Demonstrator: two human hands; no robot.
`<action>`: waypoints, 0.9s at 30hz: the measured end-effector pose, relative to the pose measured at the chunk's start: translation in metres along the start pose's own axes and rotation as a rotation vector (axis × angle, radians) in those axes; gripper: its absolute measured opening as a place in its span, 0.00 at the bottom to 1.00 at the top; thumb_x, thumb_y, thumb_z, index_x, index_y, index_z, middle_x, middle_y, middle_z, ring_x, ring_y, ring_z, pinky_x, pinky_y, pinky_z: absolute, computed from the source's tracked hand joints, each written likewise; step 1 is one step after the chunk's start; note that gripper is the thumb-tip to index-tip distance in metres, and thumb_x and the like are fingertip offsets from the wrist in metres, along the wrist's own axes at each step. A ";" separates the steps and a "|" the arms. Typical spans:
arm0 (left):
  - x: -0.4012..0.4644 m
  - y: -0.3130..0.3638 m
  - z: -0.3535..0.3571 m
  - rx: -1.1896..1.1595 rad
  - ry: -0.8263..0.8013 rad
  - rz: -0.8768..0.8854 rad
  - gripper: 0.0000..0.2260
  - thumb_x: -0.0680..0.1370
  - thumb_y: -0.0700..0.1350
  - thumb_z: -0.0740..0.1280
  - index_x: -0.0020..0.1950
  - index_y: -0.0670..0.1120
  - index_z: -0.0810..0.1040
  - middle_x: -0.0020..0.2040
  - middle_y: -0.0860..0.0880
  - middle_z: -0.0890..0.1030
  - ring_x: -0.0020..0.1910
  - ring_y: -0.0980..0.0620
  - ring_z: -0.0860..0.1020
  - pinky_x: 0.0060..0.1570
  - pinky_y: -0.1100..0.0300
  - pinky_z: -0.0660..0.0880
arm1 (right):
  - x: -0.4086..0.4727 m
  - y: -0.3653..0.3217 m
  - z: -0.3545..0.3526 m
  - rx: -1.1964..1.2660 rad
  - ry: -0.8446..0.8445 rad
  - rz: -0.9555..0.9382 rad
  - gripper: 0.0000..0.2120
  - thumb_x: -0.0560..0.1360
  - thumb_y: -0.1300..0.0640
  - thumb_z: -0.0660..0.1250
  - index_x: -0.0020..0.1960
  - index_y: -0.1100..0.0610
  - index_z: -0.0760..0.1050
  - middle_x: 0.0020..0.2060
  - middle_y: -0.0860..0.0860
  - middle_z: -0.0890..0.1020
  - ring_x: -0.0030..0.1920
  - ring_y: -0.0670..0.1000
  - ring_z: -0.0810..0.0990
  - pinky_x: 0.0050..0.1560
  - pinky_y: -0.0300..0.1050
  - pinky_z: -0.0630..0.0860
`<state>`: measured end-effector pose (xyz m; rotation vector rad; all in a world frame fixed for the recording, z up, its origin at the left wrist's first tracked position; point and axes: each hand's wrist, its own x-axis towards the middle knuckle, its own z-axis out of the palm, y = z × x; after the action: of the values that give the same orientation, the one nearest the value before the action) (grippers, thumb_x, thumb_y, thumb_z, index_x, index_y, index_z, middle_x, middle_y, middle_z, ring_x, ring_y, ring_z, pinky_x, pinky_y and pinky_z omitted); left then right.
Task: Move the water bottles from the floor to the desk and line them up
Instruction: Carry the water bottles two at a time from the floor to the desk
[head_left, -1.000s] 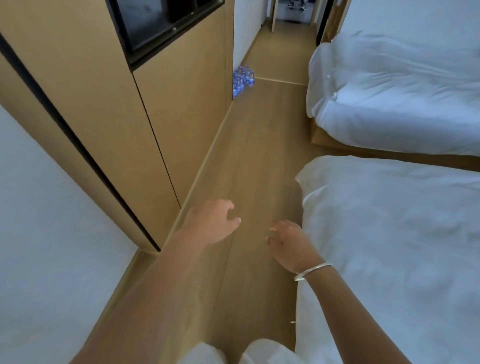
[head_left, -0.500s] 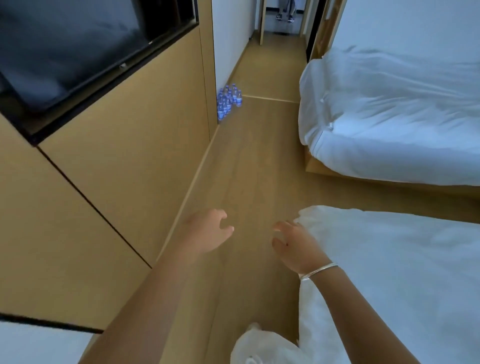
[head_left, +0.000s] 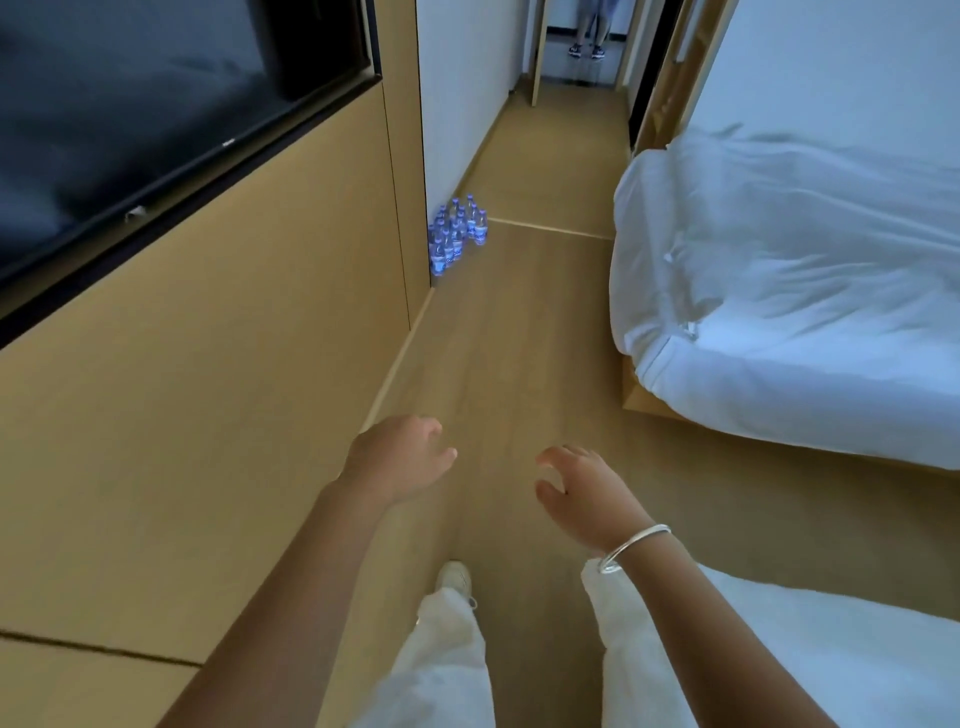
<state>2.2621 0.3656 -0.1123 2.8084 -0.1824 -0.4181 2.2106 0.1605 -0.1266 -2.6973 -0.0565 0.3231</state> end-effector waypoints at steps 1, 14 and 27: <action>0.024 0.000 -0.005 0.000 -0.004 -0.003 0.19 0.77 0.56 0.63 0.64 0.49 0.75 0.61 0.50 0.78 0.59 0.48 0.76 0.55 0.57 0.73 | 0.024 0.003 -0.005 0.003 0.002 -0.002 0.17 0.78 0.55 0.59 0.66 0.56 0.70 0.61 0.52 0.75 0.62 0.53 0.71 0.62 0.47 0.69; 0.308 0.010 -0.095 -0.026 -0.052 0.042 0.21 0.77 0.56 0.63 0.68 0.50 0.72 0.65 0.50 0.75 0.63 0.49 0.74 0.59 0.57 0.71 | 0.301 0.024 -0.081 0.088 0.011 0.078 0.16 0.77 0.54 0.60 0.64 0.55 0.72 0.59 0.51 0.76 0.60 0.52 0.73 0.60 0.44 0.69; 0.584 0.066 -0.128 -0.047 -0.104 -0.005 0.21 0.78 0.56 0.62 0.69 0.49 0.71 0.66 0.52 0.75 0.63 0.50 0.73 0.59 0.57 0.71 | 0.567 0.121 -0.158 0.101 -0.019 0.055 0.15 0.77 0.55 0.61 0.63 0.56 0.72 0.58 0.52 0.77 0.60 0.53 0.73 0.60 0.44 0.69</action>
<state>2.8503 0.2403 -0.1304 2.7430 -0.1852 -0.5627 2.7982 0.0365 -0.1597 -2.5997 0.0280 0.3584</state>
